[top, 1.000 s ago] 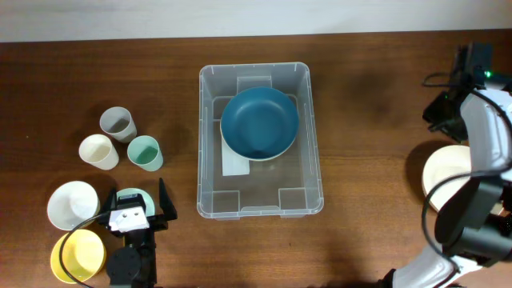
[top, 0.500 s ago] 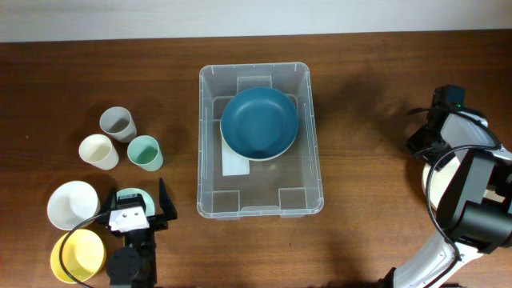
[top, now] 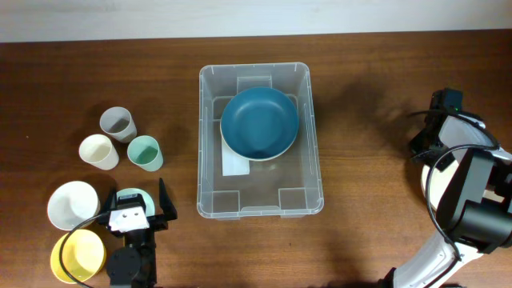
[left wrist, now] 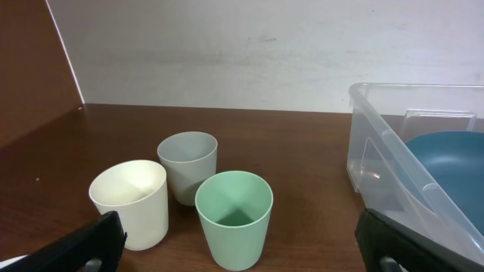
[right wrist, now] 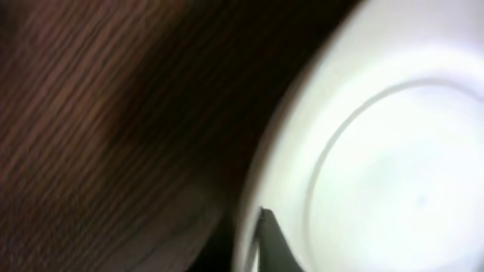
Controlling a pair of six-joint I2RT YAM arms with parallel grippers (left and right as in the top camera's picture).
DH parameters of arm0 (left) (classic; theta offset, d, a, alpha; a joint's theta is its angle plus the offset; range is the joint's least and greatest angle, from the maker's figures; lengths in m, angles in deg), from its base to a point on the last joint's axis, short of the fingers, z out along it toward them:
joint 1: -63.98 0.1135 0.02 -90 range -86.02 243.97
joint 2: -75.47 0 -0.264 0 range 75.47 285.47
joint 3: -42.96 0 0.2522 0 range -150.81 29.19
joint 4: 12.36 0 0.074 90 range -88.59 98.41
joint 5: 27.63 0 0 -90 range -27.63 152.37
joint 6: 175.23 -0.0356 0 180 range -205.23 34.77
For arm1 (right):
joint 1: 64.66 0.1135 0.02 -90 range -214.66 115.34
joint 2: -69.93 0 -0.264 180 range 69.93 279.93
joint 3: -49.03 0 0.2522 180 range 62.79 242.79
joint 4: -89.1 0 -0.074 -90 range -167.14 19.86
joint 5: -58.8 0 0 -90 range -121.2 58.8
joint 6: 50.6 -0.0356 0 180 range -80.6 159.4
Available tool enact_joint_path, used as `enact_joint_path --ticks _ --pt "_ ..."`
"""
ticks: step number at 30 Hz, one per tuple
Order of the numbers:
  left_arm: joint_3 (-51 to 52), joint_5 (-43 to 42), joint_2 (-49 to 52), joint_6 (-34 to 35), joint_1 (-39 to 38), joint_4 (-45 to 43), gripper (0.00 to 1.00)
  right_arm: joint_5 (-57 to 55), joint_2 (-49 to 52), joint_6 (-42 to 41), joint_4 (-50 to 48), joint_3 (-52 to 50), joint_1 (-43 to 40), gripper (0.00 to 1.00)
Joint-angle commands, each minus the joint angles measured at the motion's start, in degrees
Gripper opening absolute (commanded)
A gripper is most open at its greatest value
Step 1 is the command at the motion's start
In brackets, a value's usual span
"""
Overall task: Pack container
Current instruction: 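Move the right gripper to the remaining cream bowl, then grasp the cream bowl and stack it onto the blue bowl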
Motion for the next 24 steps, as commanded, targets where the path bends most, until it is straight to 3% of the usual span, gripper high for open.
enact_joint_path --ticks 1,7,11,16,24 --pt "0.44 0.24 -0.44 0.39 0.24 -0.11 0.99 0.37 0.66 -0.81 -1.16 -0.5 0.04 0.04" --pt "0.44 0.24 -0.44 0.39 0.24 -0.11 0.99 2.54 -0.15 4.24 -1.55 1.97 1.25 0.04" --pt "0.44 0.24 -0.44 0.39 0.24 -0.11 0.99 7.06 -4.39 14.69 -1.66 7.19 5.64 0.04" --pt "0.44 0.24 -0.44 0.39 0.24 -0.11 0.99 21.42 -9.9 32.3 -0.85 16.48 14.58 0.04" --pt "0.44 0.24 -0.44 0.39 0.24 -0.11 0.99 23.34 -12.9 50.73 -0.5 24.94 31.85 0.04"
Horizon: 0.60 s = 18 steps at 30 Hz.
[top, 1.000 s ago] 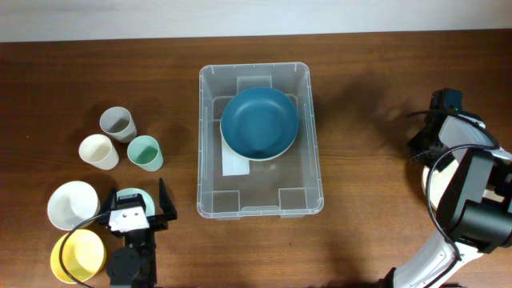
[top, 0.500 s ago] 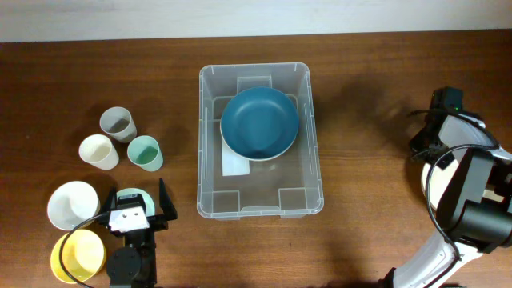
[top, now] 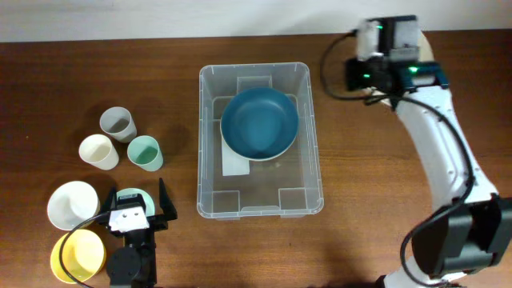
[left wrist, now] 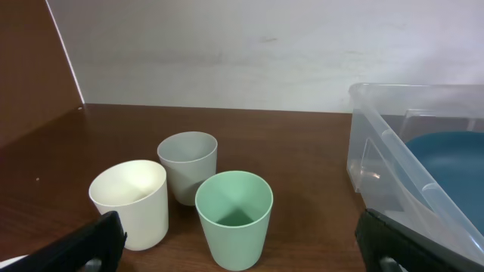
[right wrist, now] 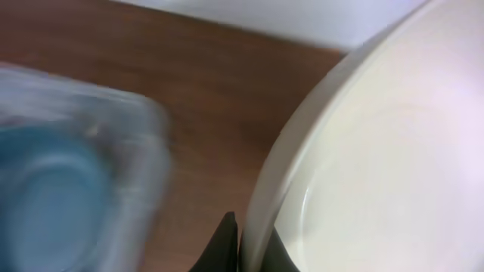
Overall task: Pack container
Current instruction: 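Grasp the cream bowl and stack it onto the blue bowl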
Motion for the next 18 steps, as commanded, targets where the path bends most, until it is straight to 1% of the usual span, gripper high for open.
enact_joint_path --ticks 1,5,9,12,18 --pt "0.44 0.24 -0.44 0.37 0.24 -0.09 0.99 1.81 -1.2 13.94 0.02 2.25 7.96 0.04" --pt "0.44 0.24 -0.44 0.37 0.24 -0.09 0.99 1.84 -1.01 24.81 0.92 2.21 17.81 0.04" --pt "0.44 0.24 -0.44 0.37 0.24 -0.09 0.99 1.86 0.09 30.14 0.72 2.1 23.37 0.04" --pt "0.44 0.24 -0.44 0.37 0.24 -0.09 0.99 2.36 2.89 30.21 0.74 2.03 25.14 0.04" --pt "0.44 0.24 -0.44 0.37 0.24 -0.09 0.99 7.89 9.01 30.16 1.05 1.86 25.55 0.04"
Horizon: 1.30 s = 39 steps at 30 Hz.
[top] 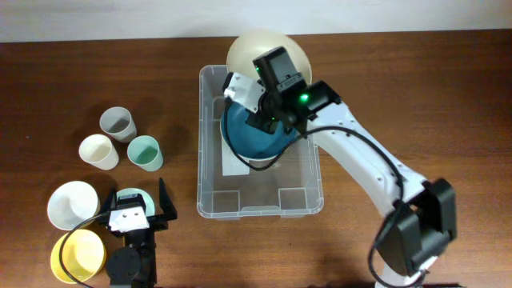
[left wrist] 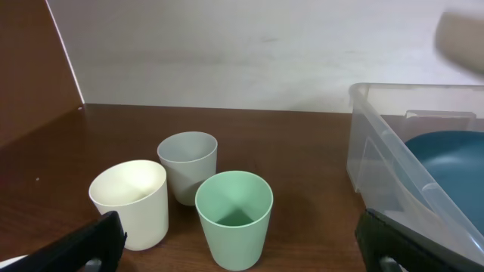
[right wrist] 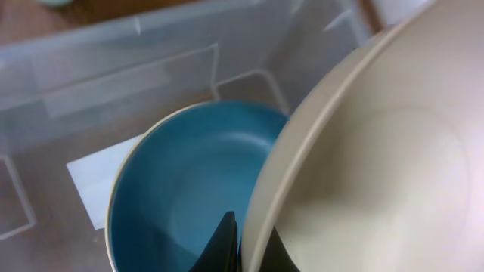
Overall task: Pack container
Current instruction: 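Grasp the cream bowl and stack it onto the blue bowl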
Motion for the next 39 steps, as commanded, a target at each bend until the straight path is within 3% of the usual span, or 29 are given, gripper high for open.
enact_joint_path --ticks 1,4,7,20,27,29,32,37,38,39 --pt "0.44 0.24 -0.44 0.37 0.24 -0.11 0.99 3.3 2.78 1.01 -0.09 0.59 0.26 0.04" --pt "0.44 0.24 -0.44 0.37 0.24 -0.11 1.0 3.28 3.82 0.98 0.66 0.59 0.26 0.04" --pt "0.44 0.24 -0.44 0.37 0.24 -0.11 0.99 3.3 4.13 0.96 1.4 0.59 0.26 0.2" --pt "0.44 0.24 -0.44 0.37 0.24 -0.11 0.99 3.32 4.13 0.79 2.49 0.59 0.26 0.21" --pt "0.44 0.24 -0.44 0.37 0.24 -0.11 0.99 3.3 4.13 0.79 2.4 0.61 0.26 0.38" --pt "0.44 0.24 -0.44 0.37 0.24 -0.11 0.99 3.28 3.96 0.24 1.73 0.79 0.26 0.38" --pt "0.44 0.24 -0.44 0.37 0.24 -0.11 0.99 2.75 2.78 -6.43 -0.42 2.38 0.09 0.4" --pt "0.44 0.24 -0.44 0.37 0.24 -0.11 0.99 -15.52 -2.29 -31.76 -5.07 8.39 -5.27 0.47" --pt "0.44 0.24 -0.44 0.37 0.24 -0.11 0.99 -16.63 -3.06 -34.64 -5.03 9.01 -6.8 0.59" --pt "0.44 0.24 -0.44 0.37 0.24 -0.11 0.99 -16.31 -3.96 -36.79 -5.05 9.33 -8.66 0.8"
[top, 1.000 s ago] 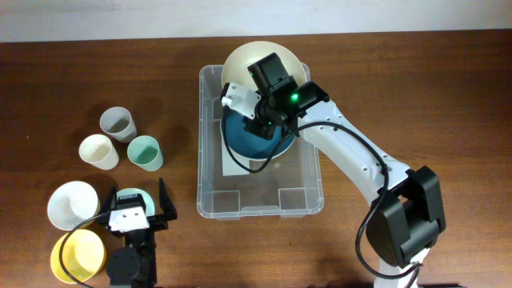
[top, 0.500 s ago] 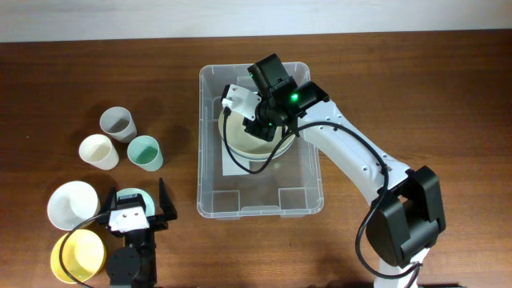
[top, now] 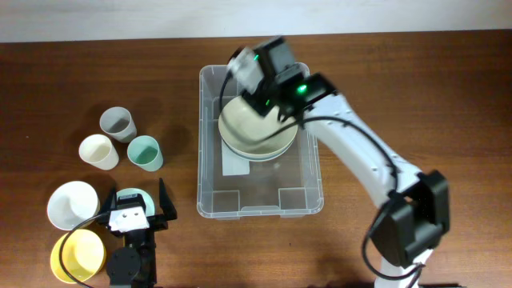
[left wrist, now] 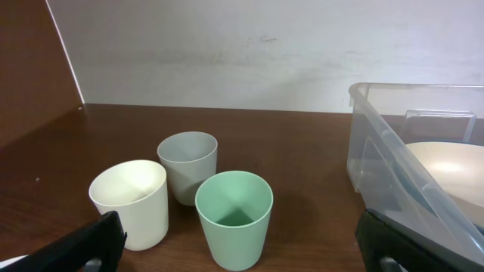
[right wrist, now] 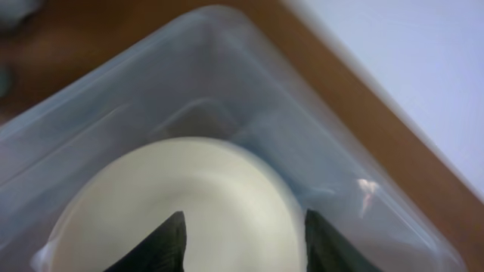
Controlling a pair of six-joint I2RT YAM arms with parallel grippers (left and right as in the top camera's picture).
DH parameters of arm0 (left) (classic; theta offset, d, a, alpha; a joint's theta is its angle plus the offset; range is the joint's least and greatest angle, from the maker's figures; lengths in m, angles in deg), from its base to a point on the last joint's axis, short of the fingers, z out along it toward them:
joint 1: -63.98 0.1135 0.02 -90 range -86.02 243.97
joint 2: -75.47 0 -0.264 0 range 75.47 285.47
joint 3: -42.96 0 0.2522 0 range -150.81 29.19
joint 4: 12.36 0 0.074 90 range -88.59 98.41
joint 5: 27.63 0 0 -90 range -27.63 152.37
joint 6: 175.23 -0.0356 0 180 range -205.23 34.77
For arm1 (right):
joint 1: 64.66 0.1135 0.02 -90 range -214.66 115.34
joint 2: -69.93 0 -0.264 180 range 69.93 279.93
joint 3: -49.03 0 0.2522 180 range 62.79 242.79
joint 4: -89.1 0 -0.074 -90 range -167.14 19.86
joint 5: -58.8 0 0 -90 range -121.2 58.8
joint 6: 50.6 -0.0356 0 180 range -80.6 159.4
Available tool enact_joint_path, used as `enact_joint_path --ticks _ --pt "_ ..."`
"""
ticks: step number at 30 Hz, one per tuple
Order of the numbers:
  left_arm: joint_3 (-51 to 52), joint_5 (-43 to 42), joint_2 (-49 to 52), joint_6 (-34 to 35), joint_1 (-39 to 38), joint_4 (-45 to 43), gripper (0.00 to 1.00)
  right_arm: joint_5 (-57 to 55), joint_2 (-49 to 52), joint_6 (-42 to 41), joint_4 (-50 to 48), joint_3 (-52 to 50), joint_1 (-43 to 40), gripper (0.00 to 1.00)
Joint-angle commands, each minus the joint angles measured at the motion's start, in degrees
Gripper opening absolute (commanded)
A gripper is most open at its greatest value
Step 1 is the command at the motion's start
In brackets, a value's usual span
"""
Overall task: Pack container
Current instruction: 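Grasp the cream bowl and stack it onto the blue bowl, then withdraw the right gripper to the right side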
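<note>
A clear plastic container [top: 210,172] stands mid-table. In its far half lies a cream bowl [top: 254,124], nested in a blue bowl of which only a pale rim sliver [top: 264,157] shows. My right gripper [top: 260,102] hangs just above the cream bowl [right wrist: 174,204], open [right wrist: 242,242], with nothing between its fingers. My left gripper [top: 136,214] rests open [left wrist: 238,253] at the front left, facing three cups: grey [left wrist: 187,165], cream [left wrist: 130,202] and green [left wrist: 234,217].
On the table's left stand the grey cup [top: 118,123], cream cup [top: 98,151] and green cup [top: 145,152]. A white bowl [top: 73,204], a yellow bowl [top: 78,256] and a pale green bowl [top: 132,194] sit by the left arm. A white label [top: 234,166] lies under the bowls.
The cream bowl was held on edge over the container's far end, above the blue bowl. Now it lies nested in the blue bowl, and my right gripper has let go and stands open.
My right gripper was at the cream bowl's rim at the table's far right edge. Then it held the bowl behind the container's right corner, then over the blue bowl. Now the bowl sits inside the blue bowl, released. The left arm has not moved.
</note>
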Motion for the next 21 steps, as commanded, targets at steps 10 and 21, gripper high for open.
enact_joint_path --ticks 10,21 --pt "0.44 0.24 -0.44 0.39 0.24 -0.11 0.99 -9.01 -8.07 -27.54 16.13 3.08 -26.75 0.99" --pt "0.42 0.76 -0.42 0.37 0.22 -0.11 0.99 -7.1 -8.07 -27.76 28.79 -2.54 -31.1 0.99"
